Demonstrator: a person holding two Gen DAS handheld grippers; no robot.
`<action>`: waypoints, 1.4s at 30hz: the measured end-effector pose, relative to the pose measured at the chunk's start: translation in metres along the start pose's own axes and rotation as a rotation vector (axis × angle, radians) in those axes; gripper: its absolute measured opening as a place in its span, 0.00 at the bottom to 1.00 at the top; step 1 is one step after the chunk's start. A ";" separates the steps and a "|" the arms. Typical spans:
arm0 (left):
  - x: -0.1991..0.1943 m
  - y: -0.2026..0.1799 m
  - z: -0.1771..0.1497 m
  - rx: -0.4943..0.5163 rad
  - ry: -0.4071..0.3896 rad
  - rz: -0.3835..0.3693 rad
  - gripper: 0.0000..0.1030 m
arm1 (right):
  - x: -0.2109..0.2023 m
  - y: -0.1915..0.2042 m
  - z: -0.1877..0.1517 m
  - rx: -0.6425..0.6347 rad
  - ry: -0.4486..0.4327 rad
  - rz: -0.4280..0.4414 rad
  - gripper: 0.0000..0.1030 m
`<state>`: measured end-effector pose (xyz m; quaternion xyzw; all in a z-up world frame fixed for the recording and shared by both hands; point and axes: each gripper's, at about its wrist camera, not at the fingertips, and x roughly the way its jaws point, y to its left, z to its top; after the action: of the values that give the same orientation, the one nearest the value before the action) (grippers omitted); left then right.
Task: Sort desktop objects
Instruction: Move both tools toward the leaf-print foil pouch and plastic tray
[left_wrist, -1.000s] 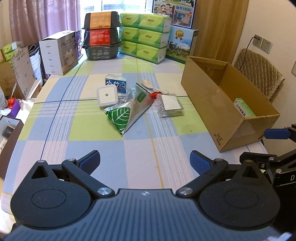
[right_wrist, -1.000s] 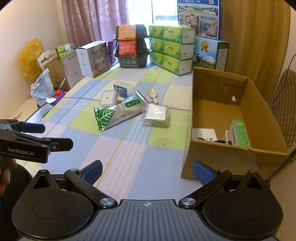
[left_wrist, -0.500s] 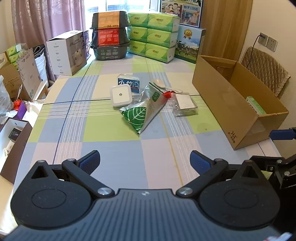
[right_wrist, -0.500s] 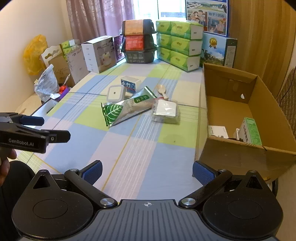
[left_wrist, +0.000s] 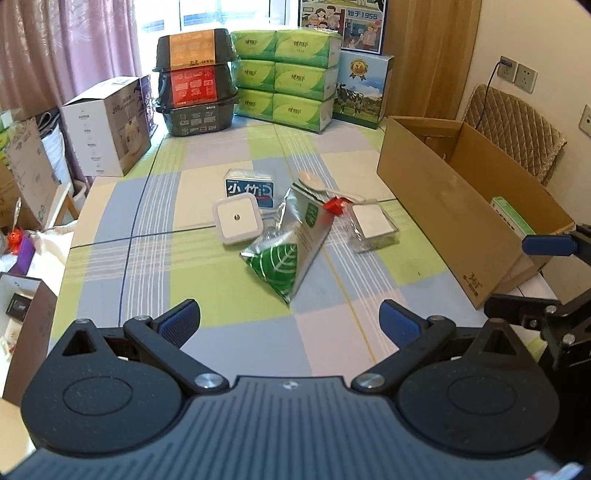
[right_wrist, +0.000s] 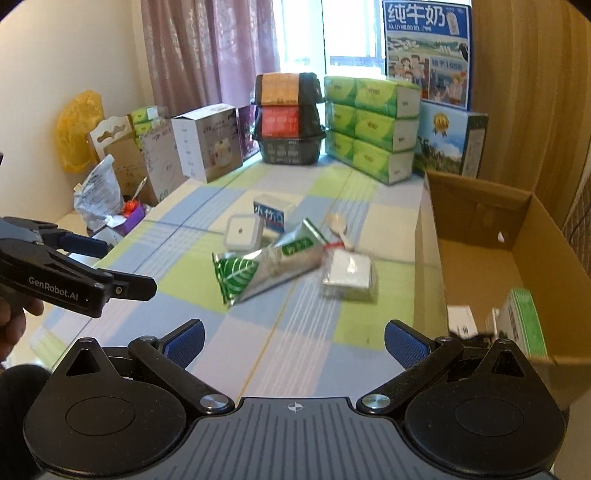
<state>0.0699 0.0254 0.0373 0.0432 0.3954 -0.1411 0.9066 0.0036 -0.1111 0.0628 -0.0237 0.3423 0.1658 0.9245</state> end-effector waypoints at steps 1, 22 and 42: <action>0.006 0.004 0.004 -0.001 0.001 -0.005 0.98 | 0.005 0.000 0.002 0.000 -0.003 -0.003 0.98; 0.144 0.039 0.052 0.123 0.145 -0.154 0.98 | 0.142 -0.032 0.021 0.030 0.060 -0.115 0.98; 0.218 0.031 0.054 0.197 0.245 -0.219 0.88 | 0.223 -0.062 0.016 0.065 0.156 -0.166 0.93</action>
<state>0.2578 -0.0031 -0.0857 0.1053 0.4896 -0.2705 0.8222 0.1920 -0.1028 -0.0725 -0.0349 0.4154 0.0753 0.9058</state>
